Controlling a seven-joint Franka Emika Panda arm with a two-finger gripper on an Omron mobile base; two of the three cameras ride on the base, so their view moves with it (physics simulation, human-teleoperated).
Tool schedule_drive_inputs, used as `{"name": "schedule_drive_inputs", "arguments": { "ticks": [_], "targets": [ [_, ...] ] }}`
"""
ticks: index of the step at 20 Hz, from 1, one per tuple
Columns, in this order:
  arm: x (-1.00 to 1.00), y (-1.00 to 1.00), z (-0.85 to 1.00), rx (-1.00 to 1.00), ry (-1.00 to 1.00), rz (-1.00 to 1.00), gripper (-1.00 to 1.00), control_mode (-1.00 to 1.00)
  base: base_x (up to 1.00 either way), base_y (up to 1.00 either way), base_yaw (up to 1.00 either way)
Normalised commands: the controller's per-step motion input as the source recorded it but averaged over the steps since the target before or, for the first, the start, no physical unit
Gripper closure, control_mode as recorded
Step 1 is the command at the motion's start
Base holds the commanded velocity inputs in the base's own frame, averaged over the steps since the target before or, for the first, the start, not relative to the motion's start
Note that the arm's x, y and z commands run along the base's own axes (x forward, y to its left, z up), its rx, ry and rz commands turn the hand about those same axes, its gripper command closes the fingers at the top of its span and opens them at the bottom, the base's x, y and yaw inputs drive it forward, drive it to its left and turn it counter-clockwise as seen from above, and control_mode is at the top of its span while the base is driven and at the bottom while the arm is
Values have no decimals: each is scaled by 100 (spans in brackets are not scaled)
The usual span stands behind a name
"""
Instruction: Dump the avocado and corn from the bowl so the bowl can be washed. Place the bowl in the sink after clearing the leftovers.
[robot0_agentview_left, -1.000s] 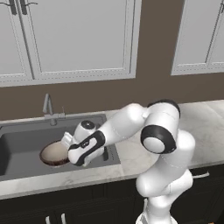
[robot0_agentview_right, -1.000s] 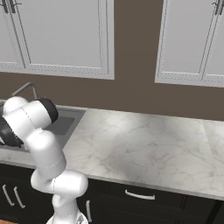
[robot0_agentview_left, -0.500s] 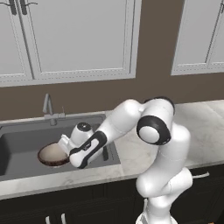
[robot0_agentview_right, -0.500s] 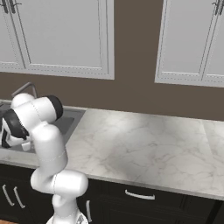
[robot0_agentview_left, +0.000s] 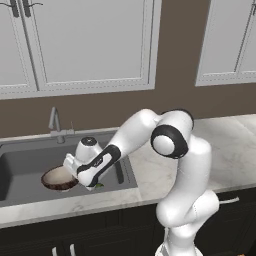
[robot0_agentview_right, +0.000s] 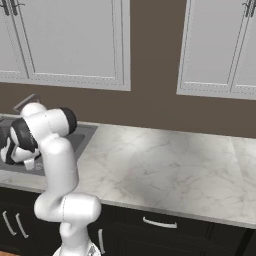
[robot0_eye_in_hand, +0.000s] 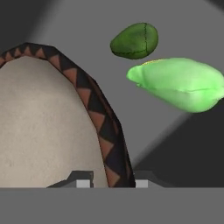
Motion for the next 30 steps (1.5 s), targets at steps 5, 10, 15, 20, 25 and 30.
{"name": "schedule_drive_inputs", "arguments": {
  "ticks": [5,10,15,20,25,30],
  "targets": [
    [13,0,0,0,3,16,100,-100,0,0,0],
    [14,-7,-11,-1,0,7,100,-100,0,0,0],
    [10,-3,-18,0,0,13,100,-100,0,0,0],
    [15,0,-21,0,0,9,100,-100,0,0,0],
    [17,2,-33,0,-4,4,100,-100,0,0,0],
    [36,16,-35,0,-6,0,100,-100,0,0,0]
  ]
}}
